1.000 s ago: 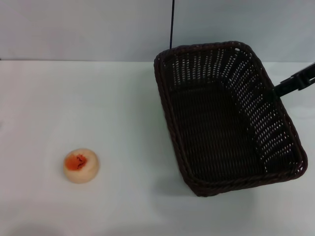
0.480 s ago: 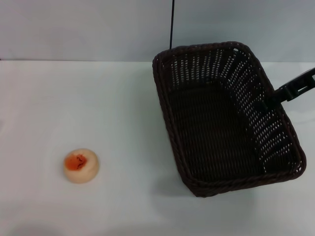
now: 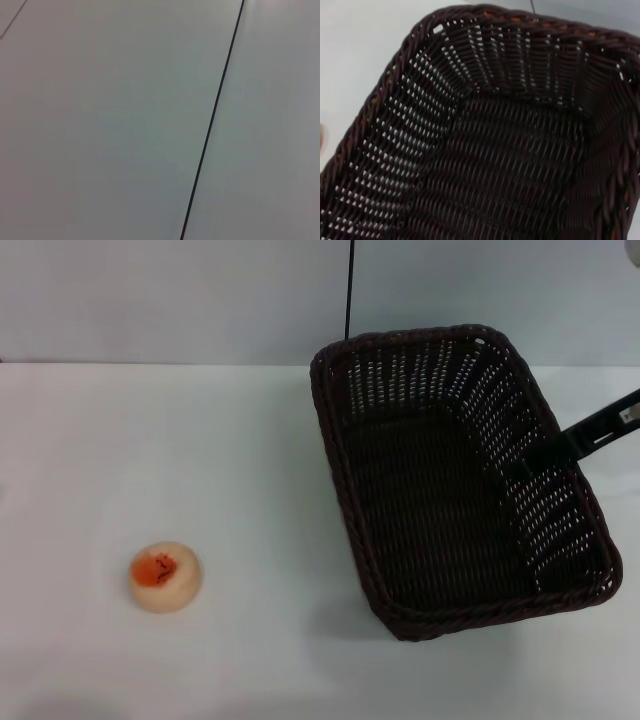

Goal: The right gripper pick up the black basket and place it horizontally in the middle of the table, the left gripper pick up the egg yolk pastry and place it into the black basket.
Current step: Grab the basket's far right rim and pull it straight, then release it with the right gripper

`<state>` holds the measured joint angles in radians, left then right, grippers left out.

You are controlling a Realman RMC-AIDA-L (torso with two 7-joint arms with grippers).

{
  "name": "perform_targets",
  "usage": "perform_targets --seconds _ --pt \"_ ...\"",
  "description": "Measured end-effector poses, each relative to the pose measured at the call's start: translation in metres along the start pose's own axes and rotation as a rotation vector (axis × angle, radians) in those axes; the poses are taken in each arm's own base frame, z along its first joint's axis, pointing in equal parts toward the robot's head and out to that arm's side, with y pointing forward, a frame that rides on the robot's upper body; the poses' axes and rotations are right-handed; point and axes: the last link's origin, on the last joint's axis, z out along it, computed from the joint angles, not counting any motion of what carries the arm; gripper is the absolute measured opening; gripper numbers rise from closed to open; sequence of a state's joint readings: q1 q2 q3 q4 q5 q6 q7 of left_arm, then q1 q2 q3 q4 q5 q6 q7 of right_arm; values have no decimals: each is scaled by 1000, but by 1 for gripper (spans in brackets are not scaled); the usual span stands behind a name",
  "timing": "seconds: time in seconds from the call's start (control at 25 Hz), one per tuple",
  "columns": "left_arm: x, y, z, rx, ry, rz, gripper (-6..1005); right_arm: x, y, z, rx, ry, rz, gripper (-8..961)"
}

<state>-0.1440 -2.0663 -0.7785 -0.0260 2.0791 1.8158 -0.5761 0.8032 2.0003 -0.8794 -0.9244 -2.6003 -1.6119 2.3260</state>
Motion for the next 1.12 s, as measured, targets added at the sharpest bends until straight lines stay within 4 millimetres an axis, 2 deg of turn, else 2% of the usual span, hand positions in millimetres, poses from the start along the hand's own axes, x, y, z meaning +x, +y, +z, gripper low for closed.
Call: perform_targets --seconds 0.28,0.6,0.96,1.12 --pt "0 1 0 -3 -2 -2 836 3 1 8 12 29 -11 777" --pt "0 0 -2 0 -5 -2 835 5 0 7 16 20 -8 413" --pt "0 0 -4 3 -6 -2 835 6 1 4 -24 -19 1 233" --pt "1 -1 -6 5 -7 0 835 11 -2 -4 -77 -86 16 177"
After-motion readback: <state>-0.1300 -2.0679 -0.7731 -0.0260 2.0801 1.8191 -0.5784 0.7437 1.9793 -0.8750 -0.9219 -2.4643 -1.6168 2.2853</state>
